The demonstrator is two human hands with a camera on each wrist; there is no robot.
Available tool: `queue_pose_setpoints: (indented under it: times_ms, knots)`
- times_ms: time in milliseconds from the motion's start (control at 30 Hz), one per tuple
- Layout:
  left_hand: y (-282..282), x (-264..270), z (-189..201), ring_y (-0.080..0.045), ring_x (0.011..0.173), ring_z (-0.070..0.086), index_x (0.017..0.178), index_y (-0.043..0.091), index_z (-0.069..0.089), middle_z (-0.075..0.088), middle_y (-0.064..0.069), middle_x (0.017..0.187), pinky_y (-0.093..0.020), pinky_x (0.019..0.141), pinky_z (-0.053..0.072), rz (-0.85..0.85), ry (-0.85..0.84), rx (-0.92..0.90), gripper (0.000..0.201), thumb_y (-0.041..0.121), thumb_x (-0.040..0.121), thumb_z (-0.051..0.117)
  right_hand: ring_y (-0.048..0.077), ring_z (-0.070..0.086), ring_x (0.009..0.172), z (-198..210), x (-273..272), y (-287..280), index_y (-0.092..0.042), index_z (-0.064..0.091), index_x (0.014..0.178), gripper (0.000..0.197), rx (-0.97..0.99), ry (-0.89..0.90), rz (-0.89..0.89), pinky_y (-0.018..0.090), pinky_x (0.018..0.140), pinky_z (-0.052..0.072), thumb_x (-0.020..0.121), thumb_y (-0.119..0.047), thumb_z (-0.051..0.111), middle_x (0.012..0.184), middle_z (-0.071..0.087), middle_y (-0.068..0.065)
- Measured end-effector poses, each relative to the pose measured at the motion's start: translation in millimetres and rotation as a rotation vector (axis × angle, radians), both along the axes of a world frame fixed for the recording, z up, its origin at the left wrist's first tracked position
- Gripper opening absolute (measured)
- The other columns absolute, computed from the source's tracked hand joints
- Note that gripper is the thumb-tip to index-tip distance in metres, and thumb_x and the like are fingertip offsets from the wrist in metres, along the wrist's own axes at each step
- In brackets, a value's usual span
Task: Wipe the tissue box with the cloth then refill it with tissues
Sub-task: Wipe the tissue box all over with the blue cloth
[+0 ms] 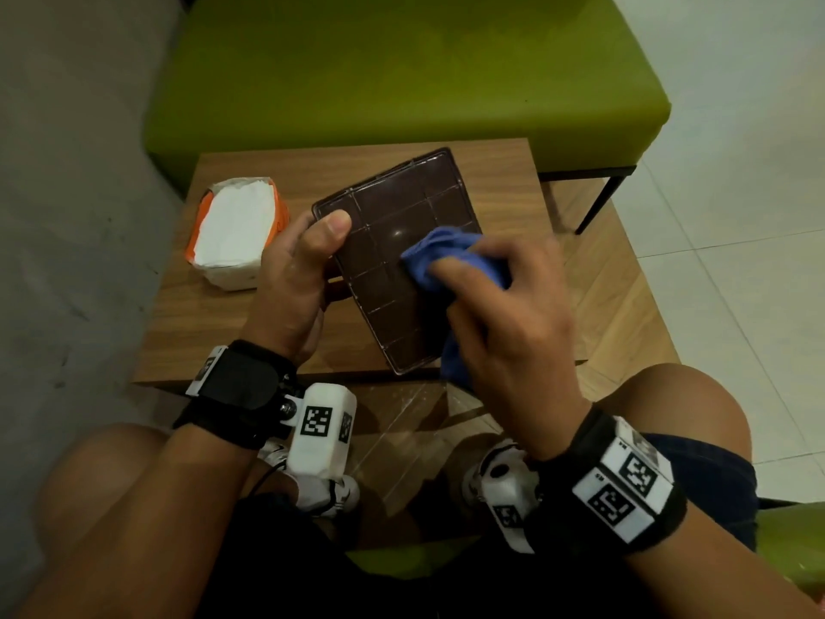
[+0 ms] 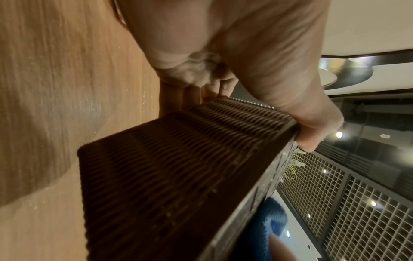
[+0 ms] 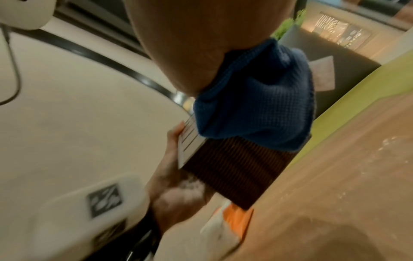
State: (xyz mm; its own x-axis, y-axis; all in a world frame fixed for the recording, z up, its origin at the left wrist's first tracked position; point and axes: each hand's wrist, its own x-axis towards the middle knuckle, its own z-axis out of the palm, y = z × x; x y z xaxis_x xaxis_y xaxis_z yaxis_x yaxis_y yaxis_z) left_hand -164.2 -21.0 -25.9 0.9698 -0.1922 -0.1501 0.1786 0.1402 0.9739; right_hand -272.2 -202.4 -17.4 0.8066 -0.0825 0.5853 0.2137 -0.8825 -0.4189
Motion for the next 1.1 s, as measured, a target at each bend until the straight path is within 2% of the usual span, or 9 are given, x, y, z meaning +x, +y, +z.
queue_pose_setpoints:
  times_ms: [133,300,467,567,667,800,867,1000,1100]
  knots:
    - [-2.3,-0.5,1.4,-0.038,0.12,0.073,0.13,0.018,0.073,0.077,-0.017,0.129,-0.071,0.107,0.049,-0.002,-0.008,0.006,0.058,0.055,0.086,0.067,0.03,0.056,0.102,7.2,8.0,-6.4,-0.004,0.078,0.111,0.021,0.124,-0.07,-0.133,0.033,0.085,0.043,0.097,-0.005,0.062,0.11,0.062,0.019]
    - [-2.9,1.3,3.8,-0.05,0.127,0.067,0.13,0.014,0.072,0.072,-0.027,0.135,-0.076,0.11,0.046,0.03,-0.007,-0.024,0.064,0.057,0.083,0.07,0.027,0.053,0.1,-2.9,-12.1,4.6,-0.003,0.078,0.11,0.02,-0.045,0.035,0.071,0.029,0.083,0.039,0.099,-0.01,0.062,0.113,0.064,0.021]
    - [-3.5,2.4,9.3,-0.053,0.131,0.062,0.13,0.019,0.075,0.068,-0.03,0.138,-0.077,0.109,0.043,0.015,-0.019,-0.04,0.059,0.058,0.086,0.067,0.032,0.057,0.101,2.7,-3.4,-13.6,-0.004,0.079,0.11,0.019,0.09,-0.063,-0.142,0.039,0.082,0.047,0.098,-0.008,0.064,0.111,0.062,0.019]
    - [-3.5,2.4,10.3,-0.052,0.129,0.065,0.125,0.021,0.077,0.071,-0.028,0.134,-0.079,0.11,0.043,0.039,-0.021,-0.046,0.055,0.057,0.085,0.067,0.028,0.054,0.1,1.3,-14.5,4.7,-0.003,0.078,0.107,0.018,0.014,-0.013,-0.012,0.028,0.084,0.04,0.097,-0.008,0.063,0.112,0.062,0.02]
    - [-1.8,0.6,8.2,-0.05,0.129,0.065,0.13,0.02,0.075,0.072,-0.025,0.135,-0.079,0.11,0.044,0.02,-0.025,-0.036,0.058,0.057,0.086,0.067,0.028,0.054,0.1,-1.4,-15.2,0.3,-0.004,0.079,0.109,0.02,-0.037,0.024,0.073,0.021,0.087,0.032,0.099,-0.01,0.062,0.112,0.064,0.021]
    - [-2.2,-1.1,10.1,-0.05,0.129,0.065,0.13,0.02,0.075,0.071,-0.026,0.136,-0.076,0.108,0.044,0.023,-0.013,-0.042,0.059,0.058,0.086,0.065,0.032,0.057,0.102,6.4,-0.8,-13.3,-0.005,0.079,0.11,0.021,0.102,-0.073,-0.132,0.037,0.083,0.045,0.097,-0.007,0.063,0.11,0.062,0.019]
    - [-3.0,-0.4,11.4,-0.046,0.124,0.07,0.126,0.022,0.078,0.074,-0.024,0.132,-0.077,0.108,0.045,0.035,-0.011,-0.042,0.057,0.06,0.085,0.065,0.03,0.057,0.103,9.1,-1.9,-4.5,-0.004,0.078,0.111,0.022,0.095,-0.074,-0.111,0.036,0.084,0.045,0.097,-0.006,0.063,0.112,0.061,0.019]
    - [-2.1,2.1,11.0,-0.047,0.128,0.068,0.13,0.018,0.075,0.075,-0.021,0.133,-0.076,0.112,0.044,0.033,-0.018,-0.032,0.061,0.058,0.084,0.067,0.031,0.056,0.1,2.1,-10.9,8.9,-0.003,0.079,0.112,0.023,-0.036,-0.006,0.118,0.036,0.082,0.045,0.1,-0.008,0.061,0.113,0.064,0.022]
    - [-0.3,1.4,8.5,-0.049,0.13,0.065,0.135,0.015,0.072,0.073,-0.024,0.136,-0.076,0.11,0.044,0.033,-0.011,-0.033,0.067,0.058,0.085,0.067,0.031,0.056,0.1,1.5,-0.4,-5.5,-0.004,0.079,0.113,0.023,0.024,-0.05,-0.013,0.034,0.083,0.044,0.097,-0.006,0.062,0.111,0.064,0.021]
